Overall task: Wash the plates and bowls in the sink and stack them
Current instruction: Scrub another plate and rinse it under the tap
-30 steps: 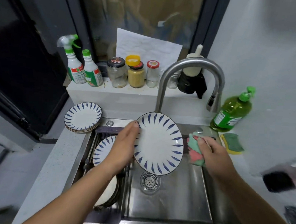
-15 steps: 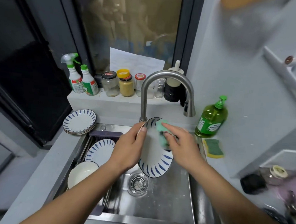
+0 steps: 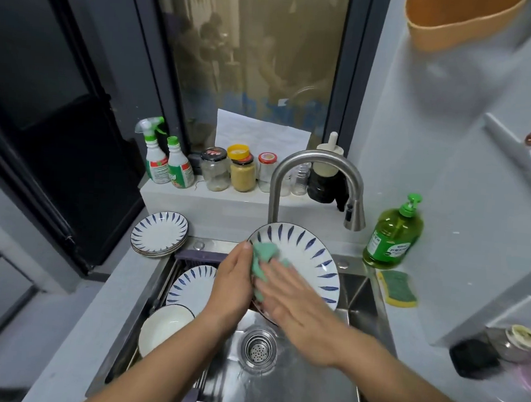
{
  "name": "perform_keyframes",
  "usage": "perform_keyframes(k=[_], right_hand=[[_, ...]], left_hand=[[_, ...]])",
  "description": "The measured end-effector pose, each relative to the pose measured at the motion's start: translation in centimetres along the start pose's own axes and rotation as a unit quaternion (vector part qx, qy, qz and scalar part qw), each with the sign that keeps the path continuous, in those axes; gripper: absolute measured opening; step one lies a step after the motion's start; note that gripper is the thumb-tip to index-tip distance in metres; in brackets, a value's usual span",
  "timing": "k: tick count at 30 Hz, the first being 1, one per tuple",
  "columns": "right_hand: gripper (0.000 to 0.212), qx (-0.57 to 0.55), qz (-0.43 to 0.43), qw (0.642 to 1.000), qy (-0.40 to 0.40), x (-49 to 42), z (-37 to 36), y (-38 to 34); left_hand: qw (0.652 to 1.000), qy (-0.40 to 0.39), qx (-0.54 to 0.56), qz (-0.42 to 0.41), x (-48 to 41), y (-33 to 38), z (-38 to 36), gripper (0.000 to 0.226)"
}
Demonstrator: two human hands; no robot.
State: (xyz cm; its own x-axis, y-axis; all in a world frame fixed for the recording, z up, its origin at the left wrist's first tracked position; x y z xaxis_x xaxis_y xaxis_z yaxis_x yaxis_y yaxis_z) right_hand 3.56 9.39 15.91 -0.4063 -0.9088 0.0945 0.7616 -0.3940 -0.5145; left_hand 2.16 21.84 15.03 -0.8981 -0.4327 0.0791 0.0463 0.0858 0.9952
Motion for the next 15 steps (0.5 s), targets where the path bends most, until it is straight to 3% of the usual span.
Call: perform_keyframes(k=[4, 7, 10, 12, 15], right_hand=[[0.091, 0.116, -0.086, 0.990, 0.002, -1.0, 2.3, 4.2], [0.084, 0.039, -0.115, 0.993, -0.003, -1.2, 1.7, 3.2], [0.076, -0.088, -0.069, 0.994, 0.021, -4.0, 2.3, 0.2], [0.076, -0.107, -0.013, 0.994, 0.018, -4.8, 2.6, -1.9], [0.059, -0.083, 0.038, 0.995, -0.039, -2.8, 2.4, -3.5]], left_hand=[[1.000, 0.015, -0.010, -0.005, -0.1, 0.6, 1.8, 0.038], [0.999, 0.003, -0.026, -0.026, -0.3, 1.1, 1.9, 0.038], [1.000, -0.018, -0.016, -0.012, -0.3, 0.9, 0.8, 0.038], [1.000, 0.006, 0.029, 0.006, -0.9, 0.4, 1.6, 0.039], [0.997, 0.039, 0.053, 0.028, -1.8, 0.5, 3.6, 0.039]])
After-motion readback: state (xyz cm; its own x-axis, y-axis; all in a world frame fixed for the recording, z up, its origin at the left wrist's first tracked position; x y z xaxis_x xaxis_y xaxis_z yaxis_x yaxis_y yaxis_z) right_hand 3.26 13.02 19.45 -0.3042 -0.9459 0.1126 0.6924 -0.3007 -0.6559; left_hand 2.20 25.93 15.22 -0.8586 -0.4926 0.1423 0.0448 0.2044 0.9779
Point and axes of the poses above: each hand's wrist, its own x-axis away from the middle knuckle, its own z-axis out of the back of the hand, y = z × x, the point moved 8 cm from there along -x, towards the middle knuckle, and after that the axes turned 7 degrees about -y, right-handed, at the moved point
